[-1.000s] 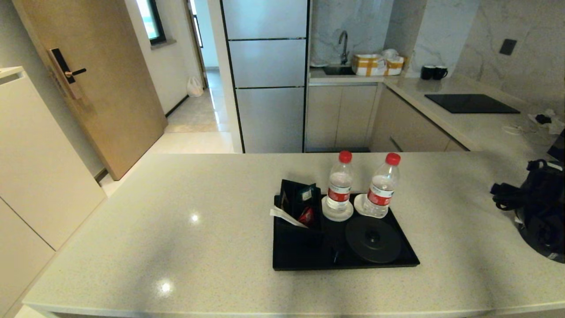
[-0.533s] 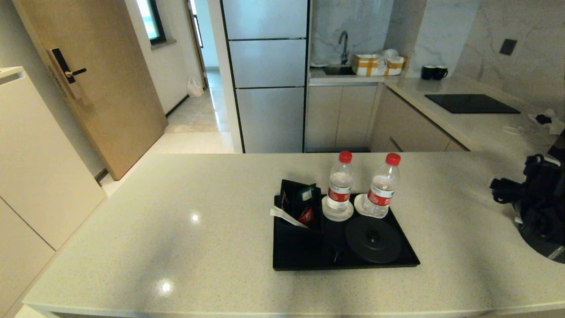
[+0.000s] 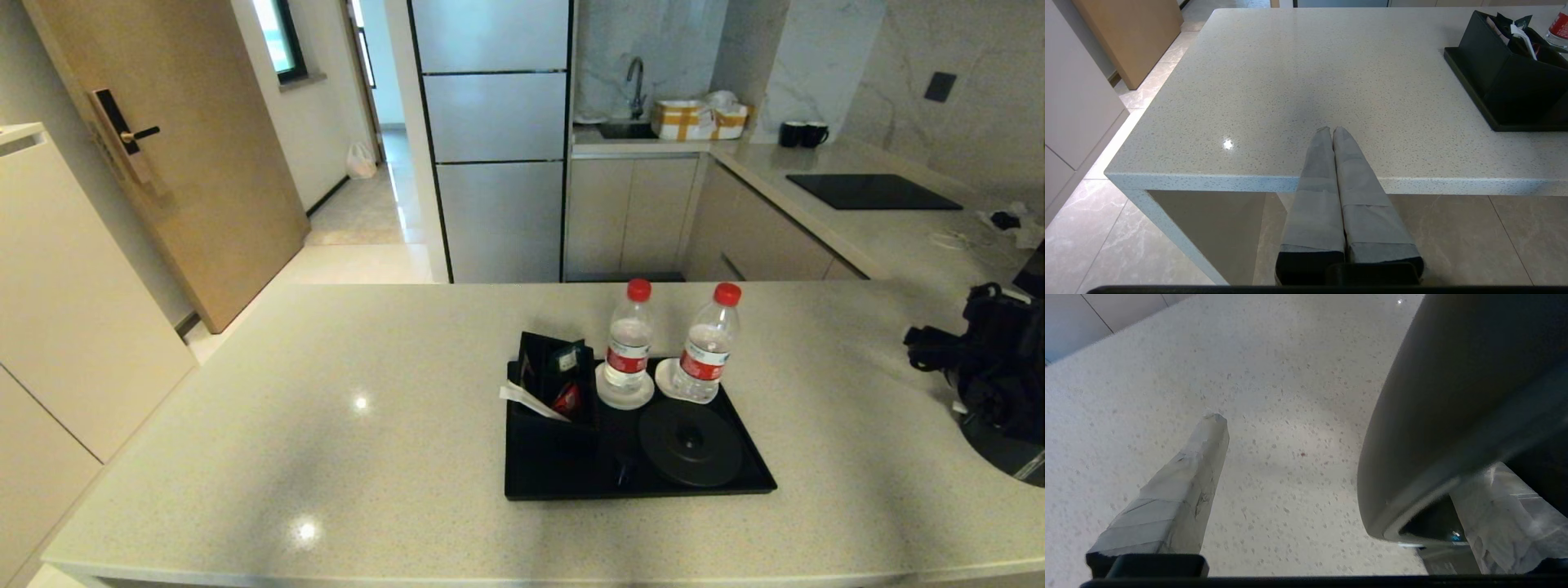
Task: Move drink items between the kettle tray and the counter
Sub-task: Return the kettle to its original position
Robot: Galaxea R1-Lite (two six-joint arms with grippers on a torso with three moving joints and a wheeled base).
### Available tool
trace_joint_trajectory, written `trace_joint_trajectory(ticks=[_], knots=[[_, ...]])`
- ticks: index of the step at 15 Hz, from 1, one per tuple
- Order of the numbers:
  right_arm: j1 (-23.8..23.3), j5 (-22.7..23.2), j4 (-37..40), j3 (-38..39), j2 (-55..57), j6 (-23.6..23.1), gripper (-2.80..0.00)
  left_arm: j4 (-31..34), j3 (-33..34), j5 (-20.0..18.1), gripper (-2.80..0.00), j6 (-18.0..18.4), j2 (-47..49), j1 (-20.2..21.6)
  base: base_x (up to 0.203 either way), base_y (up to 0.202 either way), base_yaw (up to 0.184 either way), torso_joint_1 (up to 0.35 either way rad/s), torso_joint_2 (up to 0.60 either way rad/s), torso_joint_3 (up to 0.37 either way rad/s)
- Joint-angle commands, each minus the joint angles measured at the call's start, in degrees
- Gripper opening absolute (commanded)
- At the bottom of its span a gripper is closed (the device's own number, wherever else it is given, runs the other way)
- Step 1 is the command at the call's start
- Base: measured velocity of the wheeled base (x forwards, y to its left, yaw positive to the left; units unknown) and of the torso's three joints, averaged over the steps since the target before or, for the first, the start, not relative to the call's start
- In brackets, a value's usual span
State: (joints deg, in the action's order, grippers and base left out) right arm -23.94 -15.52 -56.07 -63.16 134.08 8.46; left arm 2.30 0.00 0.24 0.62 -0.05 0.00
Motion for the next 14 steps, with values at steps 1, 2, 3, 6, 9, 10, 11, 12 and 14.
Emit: trace_joint_trajectory(ticks=[1,2,3,6,9,10,11,12,14], knots=[[0.0,-0.1,-0.4,-0.7,0.7,0.2,0.0,0.0,0.0,0.0,-2.8,0.0,0.0,0.0,0.0,0.0,0.0,0.0,0.0,0.0],[0.0,-0.1,-0.2,-0.6,0.6,0.3,0.0,0.0,0.0,0.0,-2.8,0.0,0.0,0.0,0.0,0.0,0.0,0.0,0.0,0.0],[0.0,-0.2,0.6,-0.5,0.3,0.3,0.0,0.0,0.0,0.0,-2.8,0.0,0.0,0.0,0.0,0.0,0.0,0.0,0.0,0.0],[0.0,-1.1,1.3,-0.7,0.0,1.3,-2.8,0.0,0.0,0.0,-2.8,0.0,0.0,0.0,0.0,0.0,0.0,0.0,0.0,0.0],[0.0,-1.1,1.3,-0.6,0.0,1.3,-2.8,0.0,0.0,0.0,-2.8,0.0,0.0,0.0,0.0,0.0,0.0,0.0,0.0,0.0],[0.0,-1.1,1.2,-0.6,0.0,1.3,-2.8,0.0,0.0,0.0,-2.8,0.0,0.0,0.0,0.0,0.0,0.0,0.0,0.0,0.0],[0.0,-1.1,1.2,-0.6,-0.1,1.4,-2.8,0.0,0.0,0.0,-2.8,0.0,0.0,0.0,0.0,0.0,0.0,0.0,0.0,0.0],[0.0,-1.1,1.1,-0.4,-0.1,1.4,-2.8,0.0,0.0,0.0,-2.8,0.0,0.0,0.0,0.0,0.0,0.0,0.0,0.0,0.0],[0.0,-1.1,1.0,-0.2,-0.1,1.4,-2.8,0.0,0.0,0.0,-2.8,0.0,0.0,0.0,0.0,0.0,0.0,0.0,0.0,0.0]])
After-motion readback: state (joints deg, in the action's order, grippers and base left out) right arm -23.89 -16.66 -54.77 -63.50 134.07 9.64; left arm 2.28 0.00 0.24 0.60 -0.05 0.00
